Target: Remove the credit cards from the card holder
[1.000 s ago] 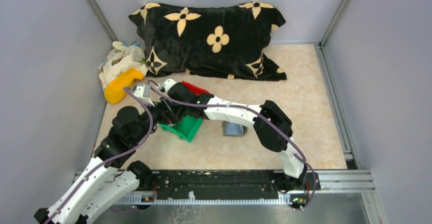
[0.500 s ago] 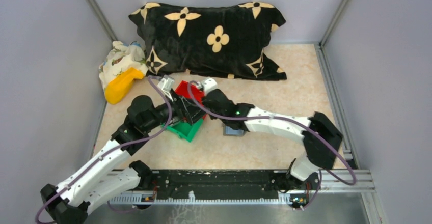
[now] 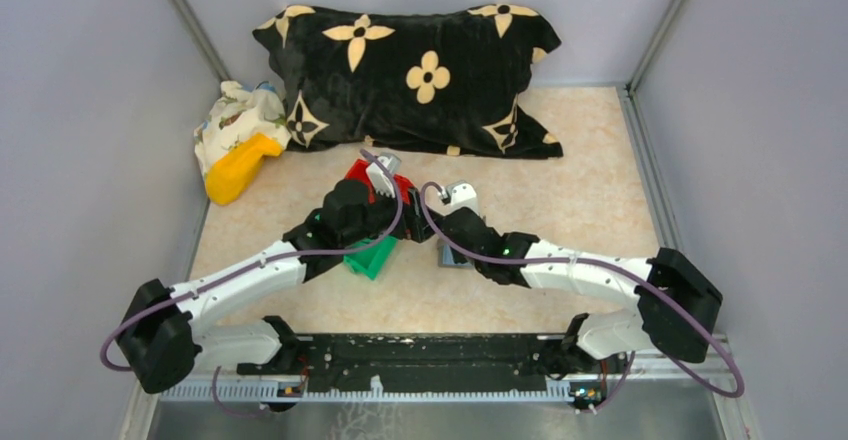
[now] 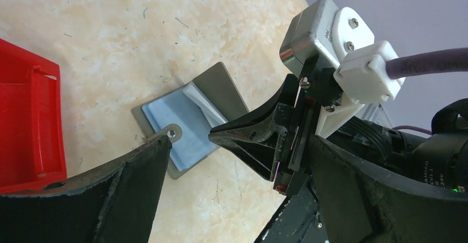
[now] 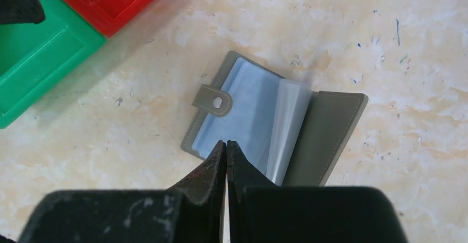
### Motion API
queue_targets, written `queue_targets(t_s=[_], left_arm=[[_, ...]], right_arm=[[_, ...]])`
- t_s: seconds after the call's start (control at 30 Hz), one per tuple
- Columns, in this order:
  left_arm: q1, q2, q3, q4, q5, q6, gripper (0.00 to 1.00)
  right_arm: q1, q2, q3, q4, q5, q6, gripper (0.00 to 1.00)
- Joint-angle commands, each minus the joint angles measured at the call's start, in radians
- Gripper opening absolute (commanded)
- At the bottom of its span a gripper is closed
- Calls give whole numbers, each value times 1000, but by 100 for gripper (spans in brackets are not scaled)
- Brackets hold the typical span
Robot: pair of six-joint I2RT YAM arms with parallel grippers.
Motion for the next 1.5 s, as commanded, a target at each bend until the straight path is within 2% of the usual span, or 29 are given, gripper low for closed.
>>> queue_targets(t_s=[0.0, 0.13, 0.27, 0.4, 0.53, 0.83, 1.17, 1.47], left_arm=[[2, 25, -9, -15, -74, 40, 99], [10, 46, -32, -10, -76, -13, 99], [94, 0, -100, 68, 39, -93, 99], [141, -31, -96, 53, 57, -74, 99], [142, 9, -66, 60, 101, -61, 99], [125, 153, -87, 260, 275, -153, 99], [22, 295, -46, 404, 316, -219, 99], [41, 456, -17, 539, 253, -302, 99]], right_arm=[[22, -46, 7, 131, -11, 19, 2], [-22, -38, -43, 144, -46, 60, 0], [-75, -91, -121, 190, -106, 97, 0], [-104, -137, -172, 200, -117, 103, 0], [-119, -135, -198, 226, -142, 109, 0], [-181, -83, -268, 289, -210, 139, 0], [-235, -74, -326, 339, -265, 178, 0], [-235, -37, -377, 430, -325, 227, 0]])
